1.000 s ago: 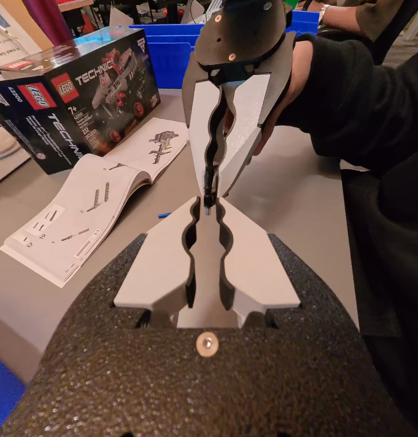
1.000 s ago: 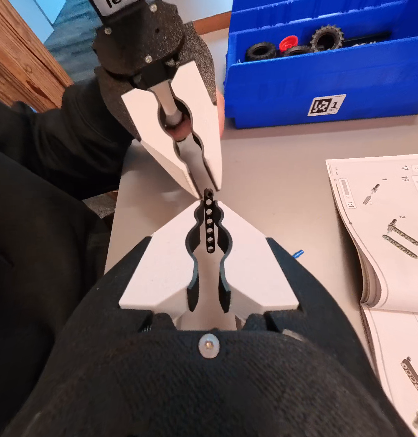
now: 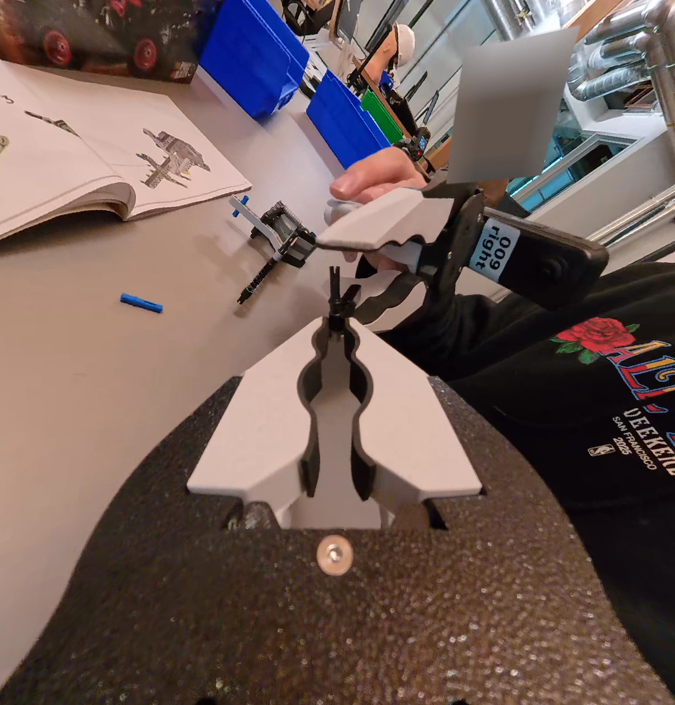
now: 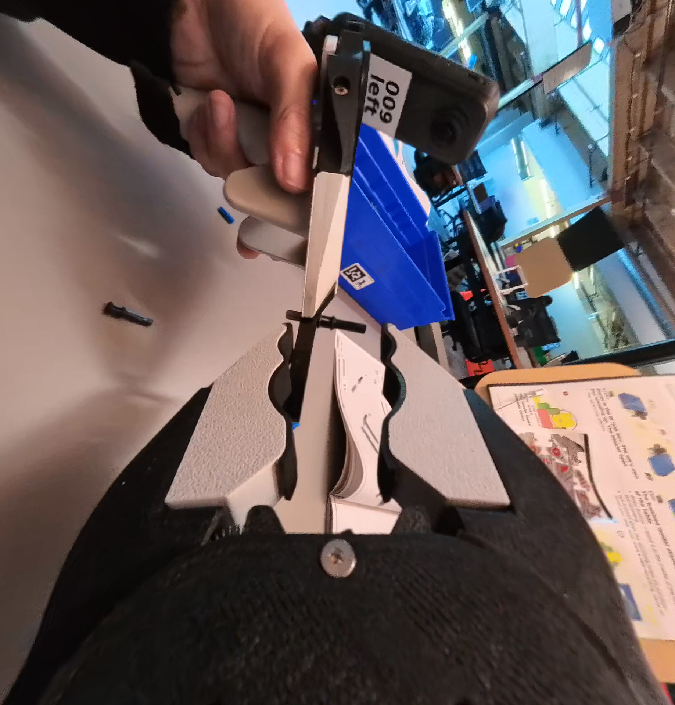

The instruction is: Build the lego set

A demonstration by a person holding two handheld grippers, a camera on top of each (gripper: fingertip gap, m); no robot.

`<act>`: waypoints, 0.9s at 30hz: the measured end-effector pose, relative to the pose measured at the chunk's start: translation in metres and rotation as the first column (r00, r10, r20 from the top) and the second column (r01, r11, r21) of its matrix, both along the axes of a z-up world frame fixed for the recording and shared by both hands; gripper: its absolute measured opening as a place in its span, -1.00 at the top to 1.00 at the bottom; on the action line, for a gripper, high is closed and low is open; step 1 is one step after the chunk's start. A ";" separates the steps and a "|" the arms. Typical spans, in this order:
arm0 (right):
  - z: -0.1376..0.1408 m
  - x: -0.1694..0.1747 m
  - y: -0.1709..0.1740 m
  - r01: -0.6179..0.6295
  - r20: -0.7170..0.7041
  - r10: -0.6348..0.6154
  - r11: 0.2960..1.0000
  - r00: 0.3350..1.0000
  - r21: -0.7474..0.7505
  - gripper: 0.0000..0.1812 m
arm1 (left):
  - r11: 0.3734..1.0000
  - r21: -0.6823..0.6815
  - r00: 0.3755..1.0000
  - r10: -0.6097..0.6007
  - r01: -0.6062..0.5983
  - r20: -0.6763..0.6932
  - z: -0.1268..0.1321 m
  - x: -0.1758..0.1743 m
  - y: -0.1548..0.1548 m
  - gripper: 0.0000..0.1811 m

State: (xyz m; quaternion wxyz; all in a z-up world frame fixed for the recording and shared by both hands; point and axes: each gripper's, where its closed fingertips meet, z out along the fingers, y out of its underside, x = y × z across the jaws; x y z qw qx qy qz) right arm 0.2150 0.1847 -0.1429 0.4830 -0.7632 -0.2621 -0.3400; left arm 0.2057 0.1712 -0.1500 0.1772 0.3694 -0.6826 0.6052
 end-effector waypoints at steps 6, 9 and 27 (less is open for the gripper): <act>-0.013 -0.003 -0.002 -0.028 0.028 0.029 0.999 0.999 -0.033 0.60 | 0.999 0.030 1.000 -0.015 0.016 -0.027 -0.008 -0.001 -0.003 0.94; -0.015 -0.003 -0.002 -0.021 0.088 0.025 0.999 0.996 -0.049 0.52 | 0.998 0.048 0.999 -0.027 0.029 -0.040 -0.013 -0.003 -0.007 0.94; -0.018 0.024 -0.033 0.442 -0.385 -0.381 0.894 0.841 0.081 0.63 | 0.859 0.481 0.839 -0.124 -0.176 0.529 -0.020 0.003 0.026 0.78</act>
